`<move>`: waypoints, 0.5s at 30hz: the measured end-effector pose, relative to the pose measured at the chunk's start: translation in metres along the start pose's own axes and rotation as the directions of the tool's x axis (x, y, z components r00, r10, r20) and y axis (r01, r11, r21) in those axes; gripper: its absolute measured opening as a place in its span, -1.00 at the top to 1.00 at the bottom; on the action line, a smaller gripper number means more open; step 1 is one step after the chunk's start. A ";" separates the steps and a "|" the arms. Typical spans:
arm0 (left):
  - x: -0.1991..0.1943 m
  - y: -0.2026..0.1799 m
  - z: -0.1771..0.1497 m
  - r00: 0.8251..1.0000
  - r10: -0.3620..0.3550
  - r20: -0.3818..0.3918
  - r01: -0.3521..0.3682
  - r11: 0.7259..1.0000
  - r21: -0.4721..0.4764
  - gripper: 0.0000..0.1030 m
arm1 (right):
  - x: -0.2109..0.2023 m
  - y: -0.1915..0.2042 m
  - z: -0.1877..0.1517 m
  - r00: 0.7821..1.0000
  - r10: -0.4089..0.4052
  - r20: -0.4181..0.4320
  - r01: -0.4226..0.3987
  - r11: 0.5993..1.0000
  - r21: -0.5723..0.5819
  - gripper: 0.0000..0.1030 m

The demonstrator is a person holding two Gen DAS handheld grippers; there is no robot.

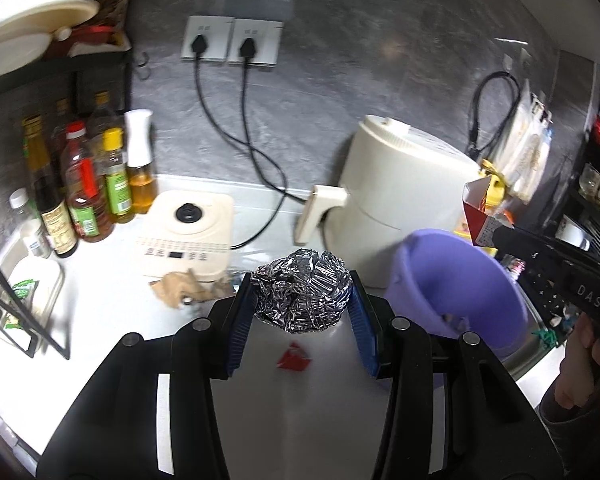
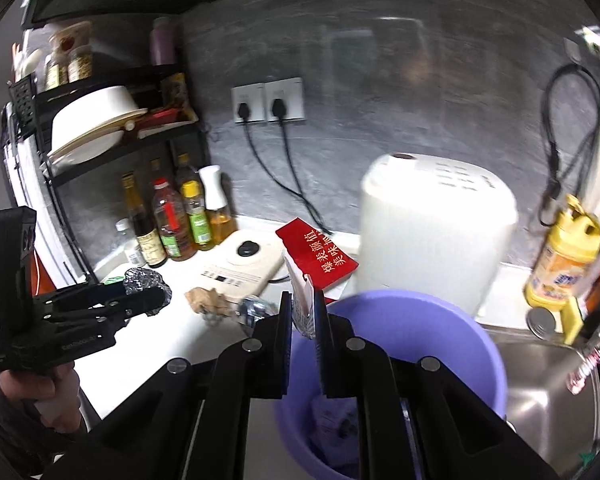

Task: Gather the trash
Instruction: 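Carry both items over the purple bucket and open both tools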

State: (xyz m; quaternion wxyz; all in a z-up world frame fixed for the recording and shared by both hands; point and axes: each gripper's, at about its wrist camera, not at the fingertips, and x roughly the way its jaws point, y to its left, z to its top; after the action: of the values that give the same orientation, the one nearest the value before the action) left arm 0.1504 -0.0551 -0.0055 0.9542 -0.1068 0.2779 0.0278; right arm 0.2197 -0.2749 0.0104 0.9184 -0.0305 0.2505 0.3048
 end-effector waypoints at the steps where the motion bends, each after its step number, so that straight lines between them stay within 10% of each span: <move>1: 0.001 -0.006 0.001 1.000 -0.007 0.002 0.007 1.000 0.007 0.12 | -0.002 -0.007 -0.002 1.000 -0.010 -0.005 0.010 1.000 0.009 0.74; 5: 0.006 -0.029 0.005 0.999 -0.039 0.006 0.039 0.999 0.036 0.12 | -0.012 -0.031 -0.011 0.998 -0.056 -0.011 0.057 0.998 0.033 0.68; 9: 0.008 -0.049 0.009 0.997 -0.075 0.018 0.074 0.996 0.055 0.11 | -0.025 -0.052 -0.022 0.997 -0.076 0.003 0.076 0.994 0.079 -0.61; 15: 0.016 -0.072 0.014 0.990 -0.137 0.026 0.135 0.988 0.075 0.11 | -0.051 -0.075 -0.033 0.988 -0.156 0.020 0.153 0.982 0.113 -0.63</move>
State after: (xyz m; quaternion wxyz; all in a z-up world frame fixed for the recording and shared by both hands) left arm 0.1794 -0.1225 0.0115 0.9614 -0.0904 0.2558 -0.0459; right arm 0.2133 -0.3701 -0.0013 0.9430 0.0056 0.2506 0.2188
